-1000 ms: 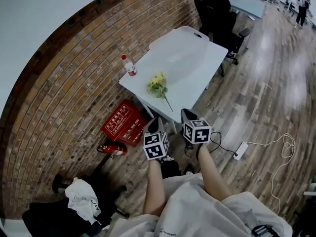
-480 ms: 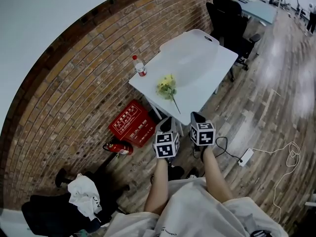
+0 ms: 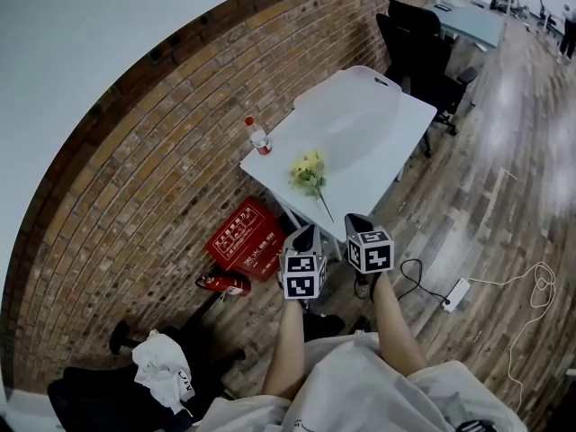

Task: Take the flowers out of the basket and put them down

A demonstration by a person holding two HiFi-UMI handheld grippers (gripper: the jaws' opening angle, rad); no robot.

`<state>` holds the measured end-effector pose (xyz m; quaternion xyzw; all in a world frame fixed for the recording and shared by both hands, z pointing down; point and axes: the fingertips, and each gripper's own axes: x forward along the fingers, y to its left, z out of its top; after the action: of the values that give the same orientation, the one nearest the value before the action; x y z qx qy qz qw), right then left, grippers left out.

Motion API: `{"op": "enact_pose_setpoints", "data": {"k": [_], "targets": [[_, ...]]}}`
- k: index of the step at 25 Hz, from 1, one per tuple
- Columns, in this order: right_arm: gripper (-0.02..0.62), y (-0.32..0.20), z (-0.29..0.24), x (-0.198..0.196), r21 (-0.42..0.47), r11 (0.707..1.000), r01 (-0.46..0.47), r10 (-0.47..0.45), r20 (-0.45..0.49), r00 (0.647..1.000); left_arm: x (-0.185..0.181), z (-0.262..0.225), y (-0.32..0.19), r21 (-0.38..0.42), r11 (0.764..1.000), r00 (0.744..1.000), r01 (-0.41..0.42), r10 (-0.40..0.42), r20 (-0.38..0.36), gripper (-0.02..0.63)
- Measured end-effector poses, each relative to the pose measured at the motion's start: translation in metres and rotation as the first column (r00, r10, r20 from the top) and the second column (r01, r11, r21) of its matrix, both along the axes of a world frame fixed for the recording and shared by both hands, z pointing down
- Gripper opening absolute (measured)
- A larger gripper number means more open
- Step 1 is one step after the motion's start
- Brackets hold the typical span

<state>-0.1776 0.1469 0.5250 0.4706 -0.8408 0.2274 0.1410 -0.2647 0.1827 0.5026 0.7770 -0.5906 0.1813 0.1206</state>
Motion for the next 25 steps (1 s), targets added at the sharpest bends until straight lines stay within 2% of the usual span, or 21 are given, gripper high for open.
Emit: {"op": "enact_pose_setpoints", "data": {"k": [5, 15, 25], "targets": [[0.009, -0.003, -0.002, 0.005, 0.010, 1.000, -0.003, 0.003, -0.012, 1.000, 0.007, -0.007, -0.006, 0.013, 0.999, 0.999, -0.033, 0.033, -0.011, 0.025], [0.008, -0.011, -0.008, 0.000, 0.017, 0.999, 0.036, -0.037, 0.056, 0.998, 0.003, -0.002, -0.019, 0.005, 0.999, 0.999, -0.041, 0.041, -0.020, 0.025], [0.008, -0.027, 0.005, -0.016, -0.021, 0.999, 0.028, -0.028, 0.003, 1.000, -0.021, 0.008, -0.034, -0.015, 0.999, 0.998, -0.042, 0.041, -0.051, 0.025]]}}
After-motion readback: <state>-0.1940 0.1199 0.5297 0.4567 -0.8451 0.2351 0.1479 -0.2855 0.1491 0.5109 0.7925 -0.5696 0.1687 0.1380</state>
